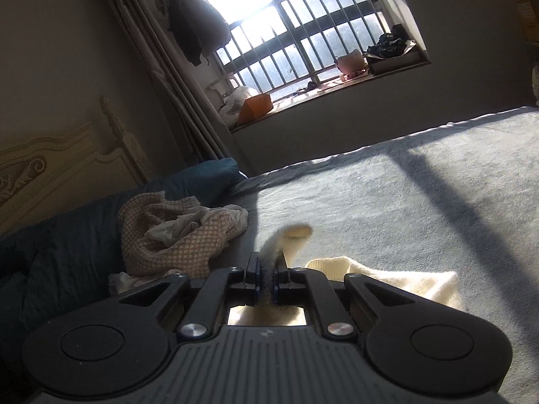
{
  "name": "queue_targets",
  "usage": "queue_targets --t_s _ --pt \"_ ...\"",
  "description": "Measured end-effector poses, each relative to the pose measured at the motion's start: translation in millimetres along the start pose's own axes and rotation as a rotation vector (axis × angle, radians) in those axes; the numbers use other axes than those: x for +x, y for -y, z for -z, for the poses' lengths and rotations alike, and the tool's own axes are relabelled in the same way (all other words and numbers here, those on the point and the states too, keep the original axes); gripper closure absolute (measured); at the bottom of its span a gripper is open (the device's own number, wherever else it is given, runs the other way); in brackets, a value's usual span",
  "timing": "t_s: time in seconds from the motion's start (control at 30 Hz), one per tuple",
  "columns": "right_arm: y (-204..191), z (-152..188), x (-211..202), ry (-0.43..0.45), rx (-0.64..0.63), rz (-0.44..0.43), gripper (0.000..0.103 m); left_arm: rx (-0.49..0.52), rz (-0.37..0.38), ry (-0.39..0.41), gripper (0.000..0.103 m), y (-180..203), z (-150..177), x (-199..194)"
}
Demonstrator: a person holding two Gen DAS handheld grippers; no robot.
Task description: Fold clothes
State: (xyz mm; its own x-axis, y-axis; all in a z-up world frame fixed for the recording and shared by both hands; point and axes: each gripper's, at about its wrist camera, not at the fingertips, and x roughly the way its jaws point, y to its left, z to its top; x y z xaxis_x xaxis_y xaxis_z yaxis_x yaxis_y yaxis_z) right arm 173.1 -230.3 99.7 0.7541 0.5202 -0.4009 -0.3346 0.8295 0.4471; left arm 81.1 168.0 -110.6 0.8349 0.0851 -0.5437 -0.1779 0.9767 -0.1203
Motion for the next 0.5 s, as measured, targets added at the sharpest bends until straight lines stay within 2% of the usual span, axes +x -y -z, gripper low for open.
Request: queue_targets --t_s 0.07,0.17,0.27,0.37,0.5 --pt "-1 -2 -1 -0.001 -0.035 0.016 0.097 -0.062 -0.021 0.024 0.058 -8 2 -6" --pt "12 3 8 -0.048 -0.018 0.067 0.097 -0.092 -0.03 0.02 0.058 -12 7 -8" --pt "17 6 13 -0.056 0.004 0.073 0.097 -0.107 -0.036 0.021 0.058 -14 11 -11" --pt "14 7 10 -0.042 -0.029 0.054 0.097 -0.109 -0.035 0.017 0.058 -15 13 -14" --pt "49 40 27 -0.144 -0.056 0.169 0.097 -0.104 -0.031 0.007 0.058 -14 15 -16"
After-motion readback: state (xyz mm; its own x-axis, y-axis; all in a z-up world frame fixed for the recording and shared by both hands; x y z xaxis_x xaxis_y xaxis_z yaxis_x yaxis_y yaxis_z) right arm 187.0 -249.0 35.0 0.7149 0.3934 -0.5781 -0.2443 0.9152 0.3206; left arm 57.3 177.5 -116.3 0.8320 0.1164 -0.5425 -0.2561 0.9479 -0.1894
